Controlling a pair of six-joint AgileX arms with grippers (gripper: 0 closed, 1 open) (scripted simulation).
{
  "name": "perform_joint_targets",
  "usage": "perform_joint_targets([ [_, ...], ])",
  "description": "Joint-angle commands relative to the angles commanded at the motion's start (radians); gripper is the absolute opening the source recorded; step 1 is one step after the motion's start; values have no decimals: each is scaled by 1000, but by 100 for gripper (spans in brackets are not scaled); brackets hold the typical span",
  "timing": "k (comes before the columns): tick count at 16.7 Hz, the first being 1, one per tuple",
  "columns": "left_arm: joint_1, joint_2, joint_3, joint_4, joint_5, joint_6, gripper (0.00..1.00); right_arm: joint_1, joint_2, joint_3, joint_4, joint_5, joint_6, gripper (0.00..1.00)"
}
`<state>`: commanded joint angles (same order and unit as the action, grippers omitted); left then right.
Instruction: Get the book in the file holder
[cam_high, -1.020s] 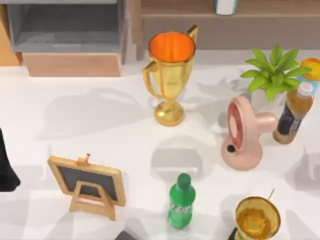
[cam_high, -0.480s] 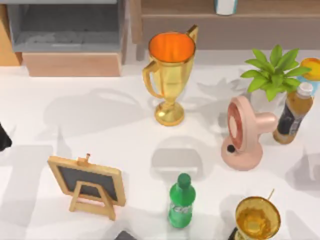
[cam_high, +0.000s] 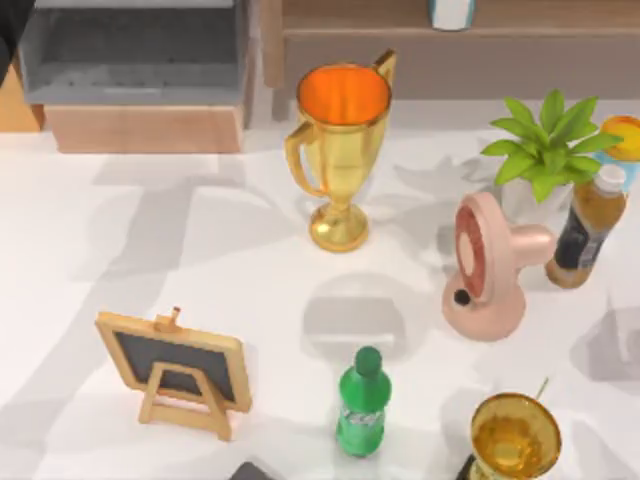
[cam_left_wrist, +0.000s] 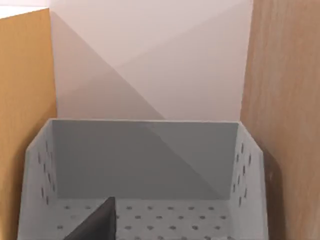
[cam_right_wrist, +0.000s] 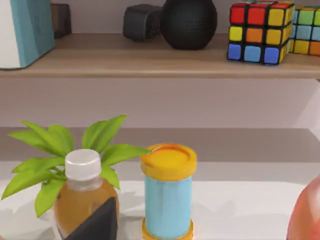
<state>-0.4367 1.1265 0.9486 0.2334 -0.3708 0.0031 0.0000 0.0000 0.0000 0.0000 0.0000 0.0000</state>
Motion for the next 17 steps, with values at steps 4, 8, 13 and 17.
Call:
perform_joint_targets([
  [4,-159,469,368,86,-143,3,100,0,0,0,0,0,0,100],
  [8,-285,892,697,164,-270,6,100,0,0,0,0,0,0,100],
  [13,-375,1258,986,235,-381,8,100,0,0,0,0,0,0,100],
  [17,-398,1368,1079,259,-418,9,100,0,0,0,0,0,0,100],
])
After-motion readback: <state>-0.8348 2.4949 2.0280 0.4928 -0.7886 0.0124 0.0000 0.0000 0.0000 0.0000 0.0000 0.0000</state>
